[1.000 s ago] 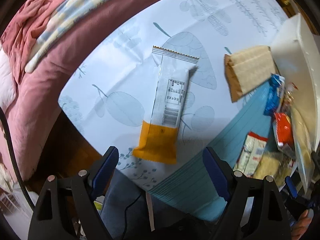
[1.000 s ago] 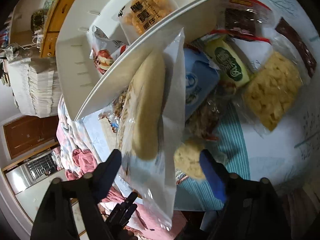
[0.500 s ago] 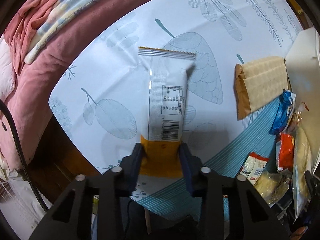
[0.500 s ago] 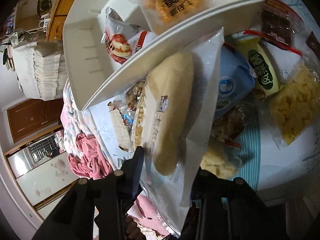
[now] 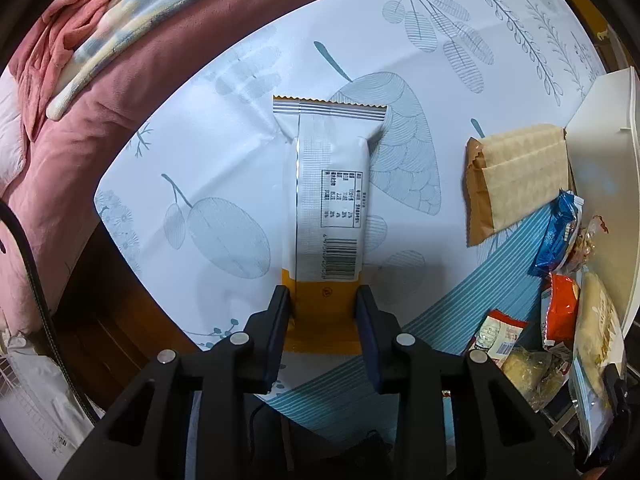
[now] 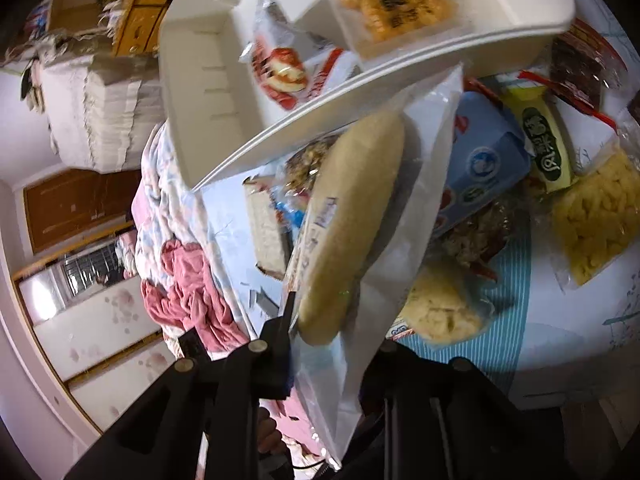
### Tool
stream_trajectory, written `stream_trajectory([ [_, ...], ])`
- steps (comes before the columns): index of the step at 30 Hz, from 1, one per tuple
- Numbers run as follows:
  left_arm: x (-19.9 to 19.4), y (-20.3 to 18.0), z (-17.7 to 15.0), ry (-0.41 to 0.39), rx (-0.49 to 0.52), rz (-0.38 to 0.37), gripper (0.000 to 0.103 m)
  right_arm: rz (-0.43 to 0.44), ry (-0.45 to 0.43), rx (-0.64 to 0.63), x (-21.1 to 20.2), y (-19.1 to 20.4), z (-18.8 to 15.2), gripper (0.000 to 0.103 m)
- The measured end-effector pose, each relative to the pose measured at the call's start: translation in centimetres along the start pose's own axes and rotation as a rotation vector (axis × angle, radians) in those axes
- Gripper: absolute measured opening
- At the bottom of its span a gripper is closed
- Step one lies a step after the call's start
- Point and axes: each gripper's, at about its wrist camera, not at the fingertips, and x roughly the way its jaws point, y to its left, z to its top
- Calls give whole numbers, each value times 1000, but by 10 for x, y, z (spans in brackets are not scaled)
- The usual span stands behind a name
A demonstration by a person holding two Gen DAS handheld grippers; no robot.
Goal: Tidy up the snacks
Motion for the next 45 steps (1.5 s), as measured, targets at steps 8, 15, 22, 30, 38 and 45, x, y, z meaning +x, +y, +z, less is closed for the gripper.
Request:
stream_trajectory([
  [8, -19, -7, -6, -22, 36, -22, 31, 44, 44, -150, 3, 29, -18, 20],
  [15, -59, -25, -9, -69, 87, -58, 31, 66, -11, -341, -4, 71, -35, 20],
  [22, -113, -60, -9, -135, 179, -120, 30, 64, -159, -517, -28, 98, -42, 20],
  [30, -165, -125, 0, -209, 343, -154, 30, -76, -386, -637, -52, 102, -31, 20],
  [38, -186, -209, 9, -260, 516, -162, 30, -263, -547, -696, -75, 95, -11, 20],
  [45, -171, -270, 11, -246, 619, -160, 30, -346, -631, -707, -93, 80, 8, 20],
])
